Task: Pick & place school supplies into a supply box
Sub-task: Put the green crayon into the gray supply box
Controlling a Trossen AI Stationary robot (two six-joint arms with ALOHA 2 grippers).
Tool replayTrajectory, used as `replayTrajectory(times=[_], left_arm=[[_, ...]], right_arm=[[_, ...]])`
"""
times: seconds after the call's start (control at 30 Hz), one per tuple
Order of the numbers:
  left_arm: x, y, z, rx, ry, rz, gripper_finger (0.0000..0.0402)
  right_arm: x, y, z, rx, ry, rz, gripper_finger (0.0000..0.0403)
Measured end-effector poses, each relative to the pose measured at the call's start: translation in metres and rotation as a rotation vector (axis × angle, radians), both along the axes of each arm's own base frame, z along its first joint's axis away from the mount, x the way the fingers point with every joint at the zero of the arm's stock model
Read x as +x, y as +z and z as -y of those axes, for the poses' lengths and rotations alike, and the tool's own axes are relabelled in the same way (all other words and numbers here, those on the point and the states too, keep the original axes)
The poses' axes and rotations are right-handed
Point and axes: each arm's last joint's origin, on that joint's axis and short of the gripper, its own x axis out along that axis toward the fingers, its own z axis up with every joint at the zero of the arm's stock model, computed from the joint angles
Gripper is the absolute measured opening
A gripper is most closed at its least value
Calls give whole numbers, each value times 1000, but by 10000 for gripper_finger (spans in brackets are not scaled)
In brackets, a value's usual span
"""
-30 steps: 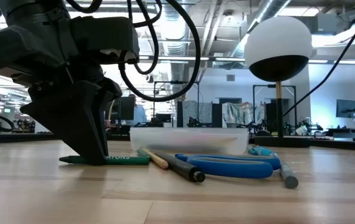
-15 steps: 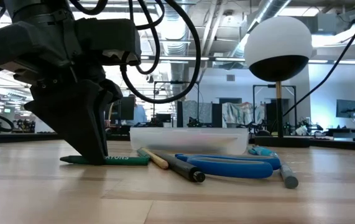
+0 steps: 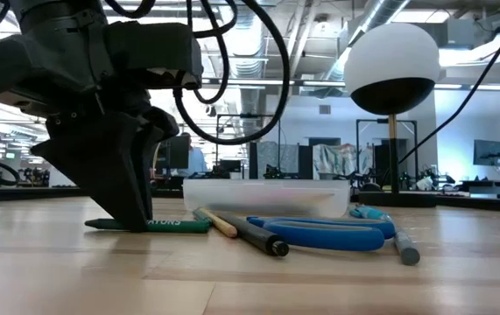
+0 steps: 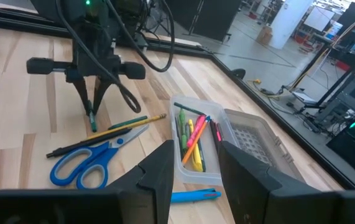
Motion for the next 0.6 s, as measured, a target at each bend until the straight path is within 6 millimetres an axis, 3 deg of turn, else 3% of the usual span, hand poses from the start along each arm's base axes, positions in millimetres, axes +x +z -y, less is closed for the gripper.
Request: replayTrajectory(times=[0.43,0.6], left_arm=[[16,40,14,39,-82,3,31],[25,56,13,173,-144,75,30]], right_arm=[[0,0,0,0,0,0,118],[0,0,0,0,0,0,118]])
